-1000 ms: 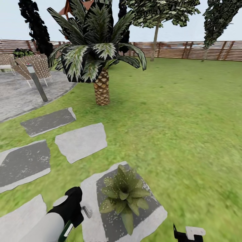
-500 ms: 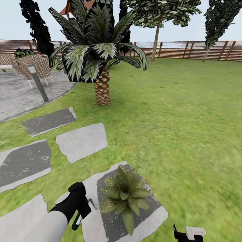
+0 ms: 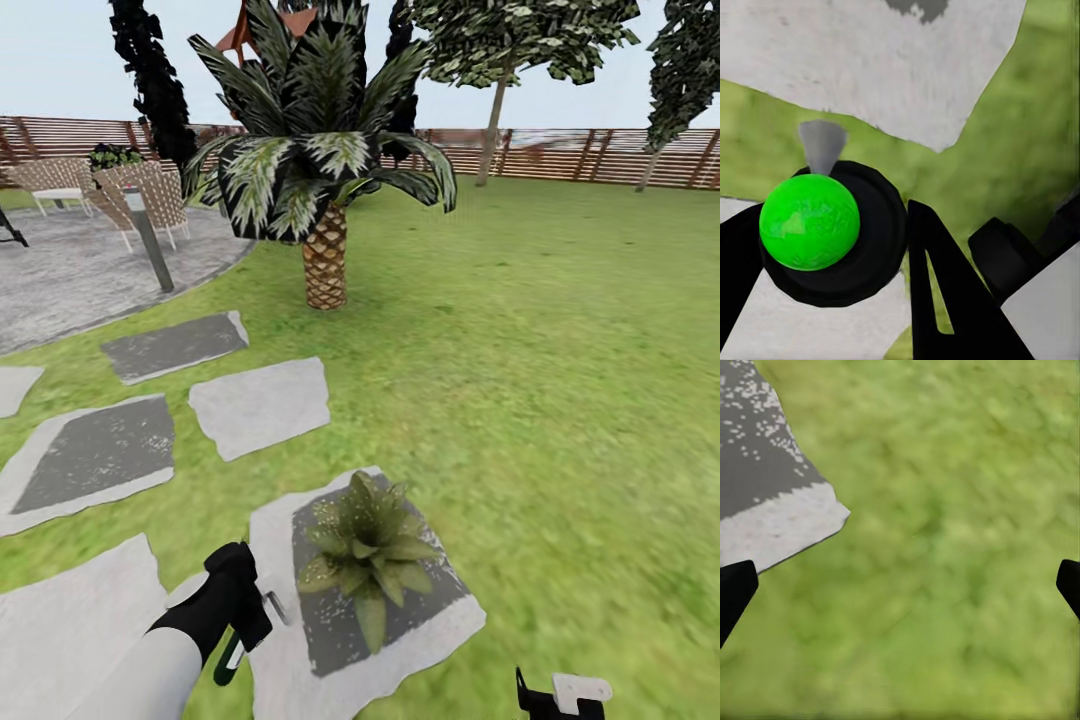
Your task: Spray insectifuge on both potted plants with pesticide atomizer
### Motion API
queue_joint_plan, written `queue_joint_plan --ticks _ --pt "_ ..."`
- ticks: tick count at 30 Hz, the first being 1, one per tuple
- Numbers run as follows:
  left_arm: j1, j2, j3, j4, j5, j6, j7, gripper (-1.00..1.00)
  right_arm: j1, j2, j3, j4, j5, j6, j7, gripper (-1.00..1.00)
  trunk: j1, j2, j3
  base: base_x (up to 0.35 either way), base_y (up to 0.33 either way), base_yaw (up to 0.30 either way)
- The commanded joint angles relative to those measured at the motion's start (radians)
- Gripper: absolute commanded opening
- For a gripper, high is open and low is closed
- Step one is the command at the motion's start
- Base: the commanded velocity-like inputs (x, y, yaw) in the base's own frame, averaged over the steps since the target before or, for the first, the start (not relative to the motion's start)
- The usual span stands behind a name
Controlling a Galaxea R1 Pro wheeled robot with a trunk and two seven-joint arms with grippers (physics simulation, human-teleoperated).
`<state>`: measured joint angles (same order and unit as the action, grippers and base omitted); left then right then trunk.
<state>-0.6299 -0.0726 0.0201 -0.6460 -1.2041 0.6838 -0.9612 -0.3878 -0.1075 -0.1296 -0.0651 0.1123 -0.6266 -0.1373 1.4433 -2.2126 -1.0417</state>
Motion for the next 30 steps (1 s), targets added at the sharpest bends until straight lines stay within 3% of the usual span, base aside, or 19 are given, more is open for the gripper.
queue_joint_plan --ticks 1,9,17,23,27,30 --pt "-0.001 -0.001 0.003 -0.001 -0.004 0.006 -0.007 -1.00 0.000 0.000 -0.007 0.001 0.011 -0.002 -0.004 1.00 0.000 0.000 -0.001 -0.106 -0.285 0.144" --pt "-0.001 -0.005 0.005 -0.003 -0.002 0.006 -0.007 -1.00 0.000 0.000 -0.007 0.001 0.011 -0.002 -0.004 1.00 0.000 0.000 -0.001 0.056 -0.236 0.071" --pt "-0.001 -0.005 0.004 -0.006 -0.003 0.006 -0.007 -1.00 0.000 0.000 -0.007 0.001 0.011 -0.002 -0.004 1.00 0.000 0.000 -0.001 0.023 -0.019 0.271" --pt "-0.001 -0.006 0.003 -0.012 -0.002 0.008 -0.010 -1.00 0.000 0.000 -0.007 0.000 0.011 -0.002 -0.004 1.00 0.000 0.000 -0.001 0.000 0.000 0.063" --pt "-0.001 -0.036 0.001 -0.014 -0.002 0.009 -0.018 -1.00 0.000 0.000 -0.007 0.001 0.012 -0.002 -0.004 1.00 0.000 0.000 -0.001 0.000 0.000 0.000" --pt "-0.003 -0.041 -0.022 -0.015 -0.012 0.007 -0.017 -1.00 0.000 0.000 -0.007 0.001 0.012 -0.002 -0.004 1.00 0.000 0.000 -0.001 0.000 0.000 0.000"
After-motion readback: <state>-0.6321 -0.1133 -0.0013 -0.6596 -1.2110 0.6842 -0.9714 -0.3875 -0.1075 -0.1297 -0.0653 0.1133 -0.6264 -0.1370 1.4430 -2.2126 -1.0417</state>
